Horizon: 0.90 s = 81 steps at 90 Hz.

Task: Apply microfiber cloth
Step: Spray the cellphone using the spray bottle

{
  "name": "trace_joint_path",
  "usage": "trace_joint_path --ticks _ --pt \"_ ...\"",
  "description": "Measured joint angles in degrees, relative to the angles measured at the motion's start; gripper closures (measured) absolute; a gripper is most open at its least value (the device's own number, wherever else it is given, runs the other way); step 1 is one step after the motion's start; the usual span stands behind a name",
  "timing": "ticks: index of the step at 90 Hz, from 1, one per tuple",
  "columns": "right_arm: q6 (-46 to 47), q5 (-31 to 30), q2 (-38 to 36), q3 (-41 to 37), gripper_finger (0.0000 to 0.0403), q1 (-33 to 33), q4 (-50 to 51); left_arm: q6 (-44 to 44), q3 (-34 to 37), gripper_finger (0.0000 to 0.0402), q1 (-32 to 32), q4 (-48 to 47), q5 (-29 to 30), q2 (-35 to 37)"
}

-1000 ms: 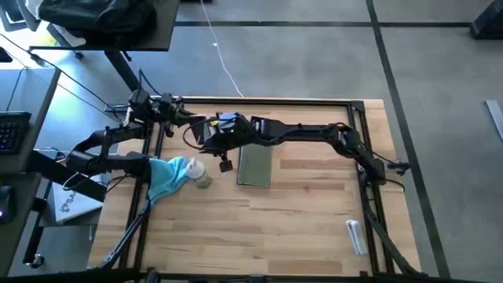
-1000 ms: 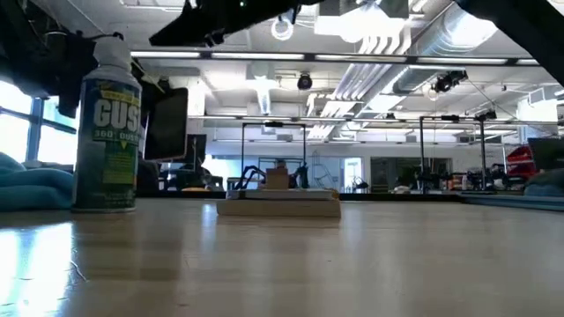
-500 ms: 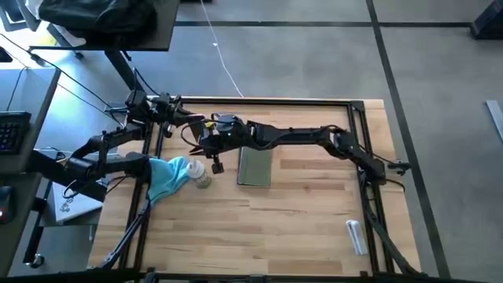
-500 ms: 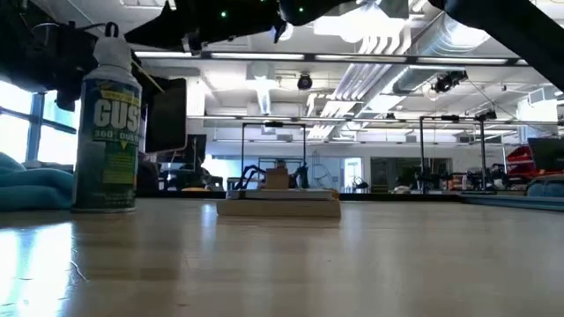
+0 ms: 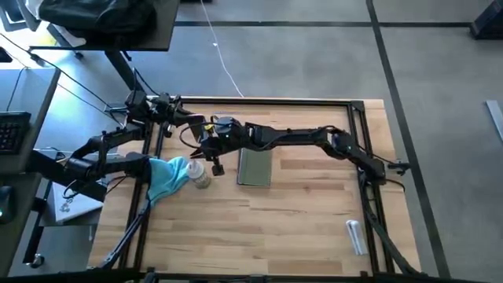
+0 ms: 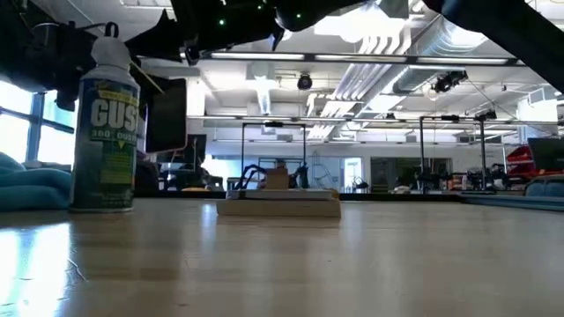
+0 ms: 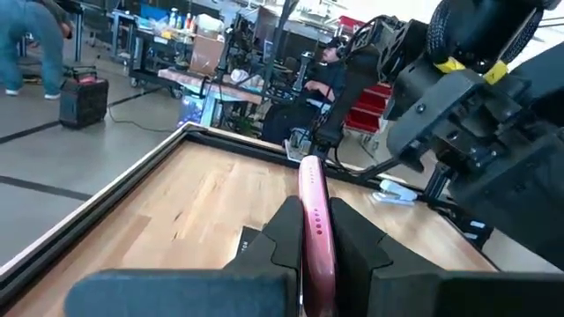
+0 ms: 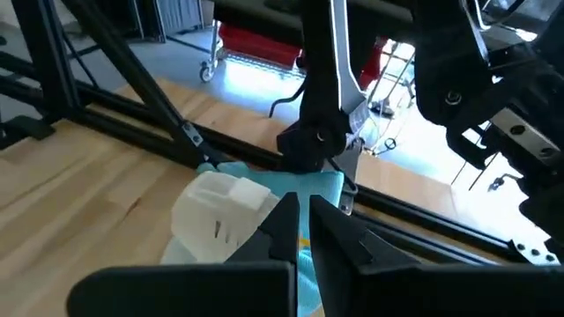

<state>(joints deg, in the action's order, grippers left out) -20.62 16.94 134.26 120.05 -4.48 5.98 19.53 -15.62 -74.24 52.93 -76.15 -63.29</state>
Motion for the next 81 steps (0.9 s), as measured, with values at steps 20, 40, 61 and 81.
trace_joint_path --ticks 20,40,61,81 --pt "0.1 0.0 0.0 0.0 0.0403 0.0 1.8 -0.1 0.0 0.0392 0.0 0.1 0.3 0.0" --pt "-0.2 0.0 -0.1 0.0 0.0403 0.0 2.8 2.3 0.0 0.0392 0.0 3.8 2.0 2.4" --pt "-0.2 0.0 -0.1 0.0 0.0403 0.0 3.2 10.3 -1.6 0.0391 -1.4 5.0 0.0 7.9" --pt "-0.2 0.0 -0.1 0.0 0.0403 0.0 4.2 5.1 1.0 0.0391 -4.6 -3.9 0.4 10.1"
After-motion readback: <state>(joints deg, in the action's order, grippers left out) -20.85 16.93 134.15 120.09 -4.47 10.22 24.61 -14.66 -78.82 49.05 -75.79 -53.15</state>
